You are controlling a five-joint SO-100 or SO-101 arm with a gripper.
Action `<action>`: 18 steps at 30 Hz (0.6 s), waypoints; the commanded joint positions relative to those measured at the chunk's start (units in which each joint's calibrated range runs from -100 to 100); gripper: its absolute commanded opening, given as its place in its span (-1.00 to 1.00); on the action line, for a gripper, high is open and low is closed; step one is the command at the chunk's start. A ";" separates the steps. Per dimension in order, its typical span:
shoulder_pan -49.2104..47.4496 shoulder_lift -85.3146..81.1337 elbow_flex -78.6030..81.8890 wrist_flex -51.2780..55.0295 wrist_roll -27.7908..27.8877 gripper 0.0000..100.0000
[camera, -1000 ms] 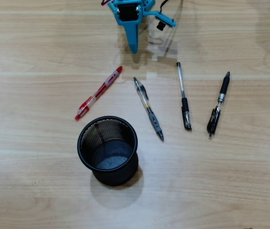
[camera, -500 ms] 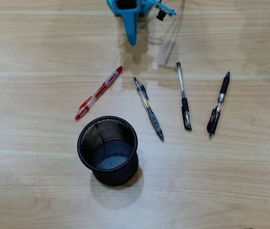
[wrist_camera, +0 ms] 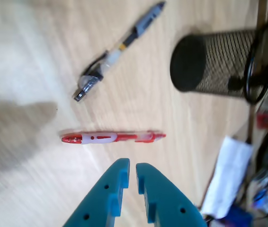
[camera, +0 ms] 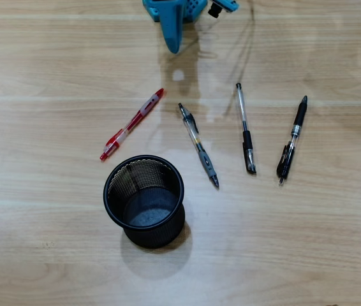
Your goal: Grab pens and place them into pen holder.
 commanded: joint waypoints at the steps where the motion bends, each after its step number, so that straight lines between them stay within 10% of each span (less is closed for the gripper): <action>1: 4.33 2.15 -5.44 -0.67 -5.82 -0.96; 18: 9.32 39.70 -35.00 11.04 -24.61 -0.95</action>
